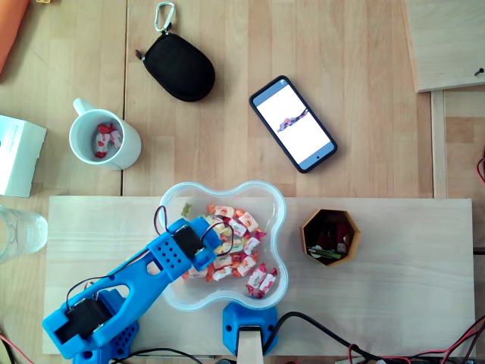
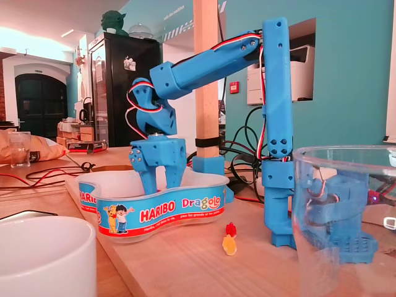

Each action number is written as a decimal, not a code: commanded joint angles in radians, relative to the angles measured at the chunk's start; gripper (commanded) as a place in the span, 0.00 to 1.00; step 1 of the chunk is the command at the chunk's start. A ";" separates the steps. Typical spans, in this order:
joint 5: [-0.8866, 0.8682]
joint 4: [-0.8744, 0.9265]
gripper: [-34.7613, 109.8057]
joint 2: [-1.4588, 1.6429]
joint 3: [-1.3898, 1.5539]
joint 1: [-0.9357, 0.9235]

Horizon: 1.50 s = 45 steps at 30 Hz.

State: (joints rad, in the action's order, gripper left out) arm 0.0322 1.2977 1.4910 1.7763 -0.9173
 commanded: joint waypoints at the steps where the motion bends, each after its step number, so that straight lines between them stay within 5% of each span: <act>1: 0.003 0.023 0.23 0.021 -0.074 -0.023; 19: -0.011 0.195 0.23 0.032 -0.531 0.012; 45: -0.557 0.206 0.23 0.032 -0.641 0.609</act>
State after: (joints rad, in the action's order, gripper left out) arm -0.4878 1.4972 1.4910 1.1704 -0.3543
